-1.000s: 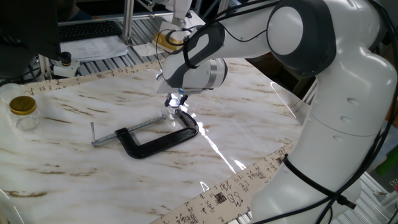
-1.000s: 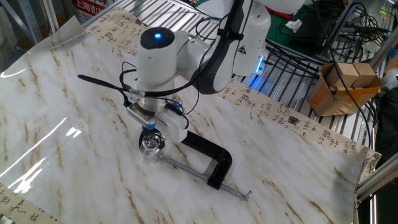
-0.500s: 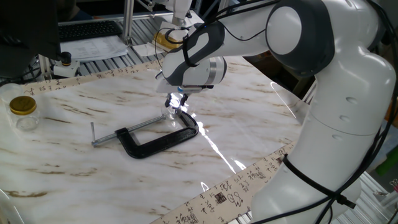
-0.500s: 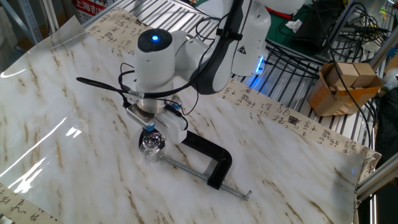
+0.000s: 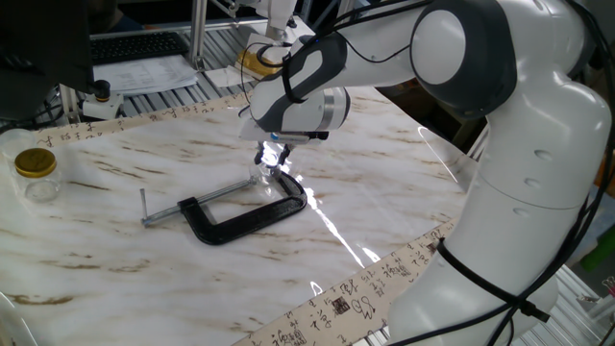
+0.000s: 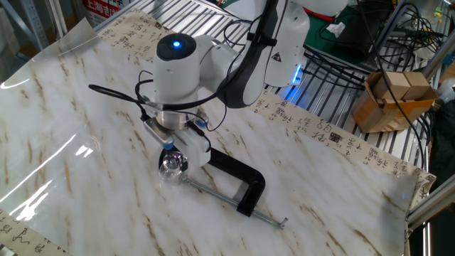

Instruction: Screw the lid onto the jar

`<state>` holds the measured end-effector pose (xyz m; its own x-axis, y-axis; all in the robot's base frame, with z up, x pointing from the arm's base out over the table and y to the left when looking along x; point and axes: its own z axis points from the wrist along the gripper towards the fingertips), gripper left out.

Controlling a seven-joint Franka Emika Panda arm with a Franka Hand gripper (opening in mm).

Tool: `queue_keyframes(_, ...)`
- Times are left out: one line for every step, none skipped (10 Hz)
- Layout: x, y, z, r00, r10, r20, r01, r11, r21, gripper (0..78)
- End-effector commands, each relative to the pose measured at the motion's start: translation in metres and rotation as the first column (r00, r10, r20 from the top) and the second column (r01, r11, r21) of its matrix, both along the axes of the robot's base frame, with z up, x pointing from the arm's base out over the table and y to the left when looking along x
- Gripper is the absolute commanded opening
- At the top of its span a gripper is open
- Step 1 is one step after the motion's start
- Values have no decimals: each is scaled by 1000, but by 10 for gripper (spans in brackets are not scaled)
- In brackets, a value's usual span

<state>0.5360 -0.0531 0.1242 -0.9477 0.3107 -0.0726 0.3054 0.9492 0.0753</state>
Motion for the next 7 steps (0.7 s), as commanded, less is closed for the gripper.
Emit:
queue_keyframes(-5, -3, -7, 978, -208, -31, 209, 978, 19, 11)
queue_keyframes(-5, -3, -7, 964, -263, -35, 264, 964, 22, 11)
queue_keyframes(-5, -3, -7, 956, -292, -35, 293, 956, 21, 11)
queue_keyframes(-5, -3, -7, 938, -345, -37, 346, 938, 21, 11)
queue_keyframes(-5, -3, -7, 922, -384, -40, 385, 923, 23, 11)
queue_keyframes(-5, -3, -7, 902, -430, -44, 432, 902, 26, 11)
queue_keyframes(-5, -3, -7, 877, -478, -49, 480, 877, 30, 11)
